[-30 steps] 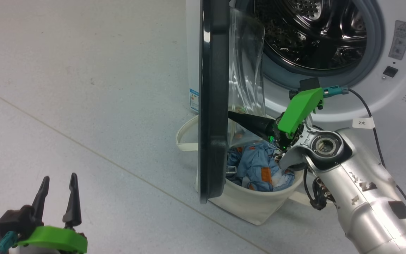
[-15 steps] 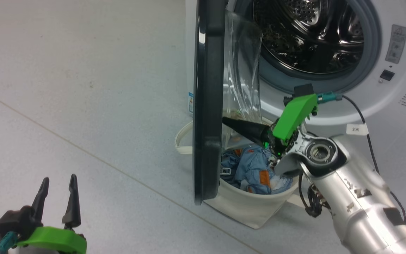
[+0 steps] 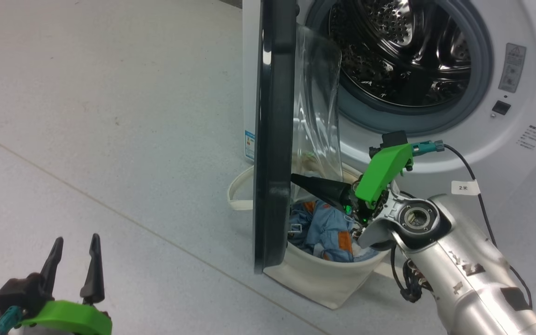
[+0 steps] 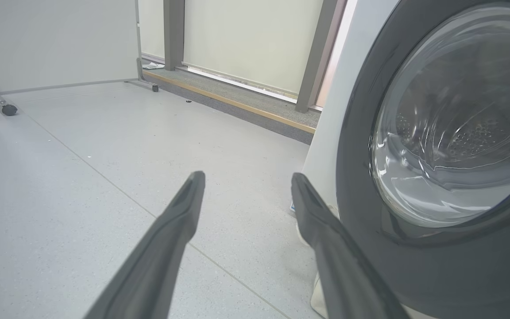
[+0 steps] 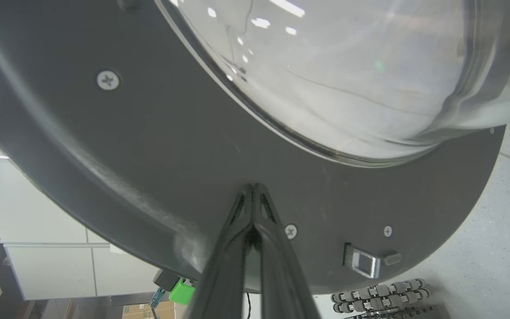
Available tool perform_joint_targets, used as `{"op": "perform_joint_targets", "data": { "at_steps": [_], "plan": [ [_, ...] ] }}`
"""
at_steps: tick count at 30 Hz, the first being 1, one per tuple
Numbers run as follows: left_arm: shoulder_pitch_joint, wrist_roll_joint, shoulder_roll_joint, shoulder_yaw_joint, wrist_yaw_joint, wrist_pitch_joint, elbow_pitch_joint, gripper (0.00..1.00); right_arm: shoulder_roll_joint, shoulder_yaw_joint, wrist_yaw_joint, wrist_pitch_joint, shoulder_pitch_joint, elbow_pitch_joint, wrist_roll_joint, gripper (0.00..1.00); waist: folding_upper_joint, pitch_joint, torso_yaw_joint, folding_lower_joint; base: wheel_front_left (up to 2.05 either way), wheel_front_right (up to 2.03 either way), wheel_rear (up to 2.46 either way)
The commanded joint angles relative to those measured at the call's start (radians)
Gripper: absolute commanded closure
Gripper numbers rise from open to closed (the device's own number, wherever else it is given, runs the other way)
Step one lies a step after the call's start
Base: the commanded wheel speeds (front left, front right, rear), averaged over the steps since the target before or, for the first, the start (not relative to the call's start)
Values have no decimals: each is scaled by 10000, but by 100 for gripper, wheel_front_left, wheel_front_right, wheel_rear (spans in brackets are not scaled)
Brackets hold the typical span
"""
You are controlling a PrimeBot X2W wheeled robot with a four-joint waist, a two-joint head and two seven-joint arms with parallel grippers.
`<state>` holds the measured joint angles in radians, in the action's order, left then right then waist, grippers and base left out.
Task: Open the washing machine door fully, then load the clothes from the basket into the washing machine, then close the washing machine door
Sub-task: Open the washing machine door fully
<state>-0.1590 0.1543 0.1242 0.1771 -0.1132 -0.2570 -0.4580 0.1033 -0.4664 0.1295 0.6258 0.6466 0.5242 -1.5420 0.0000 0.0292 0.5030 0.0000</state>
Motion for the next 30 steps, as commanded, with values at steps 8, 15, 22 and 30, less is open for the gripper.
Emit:
{"op": "perform_joint_targets", "data": {
  "at_steps": [8, 15, 22, 30],
  "plan": [
    [-86, 95, 355, 247, 60, -47, 226, 0, 122, 278, 12, -835, -196, -526, 219, 0, 0, 200, -96, 0, 0, 0, 0],
    [-17, 182, 407, 219, 83, -47, 223, 0, 698, 637, 12, -1824, -813, -1710, 701, 0, 0, 132, -486, 0, 0, 0, 0],
    [-66, 280, 386, 208, 145, -47, 352, 0, 1720, 977, 12, -3761, -1596, -3258, 2279, 0, 0, -86, -812, 0, 0, 0, 0],
    [-51, 336, 352, 216, 250, -47, 525, 0, 3056, 886, 12, -6156, -2798, -4143, 5365, 0, 0, -213, -991, 0, 0, 0, 0]
  ]
}}
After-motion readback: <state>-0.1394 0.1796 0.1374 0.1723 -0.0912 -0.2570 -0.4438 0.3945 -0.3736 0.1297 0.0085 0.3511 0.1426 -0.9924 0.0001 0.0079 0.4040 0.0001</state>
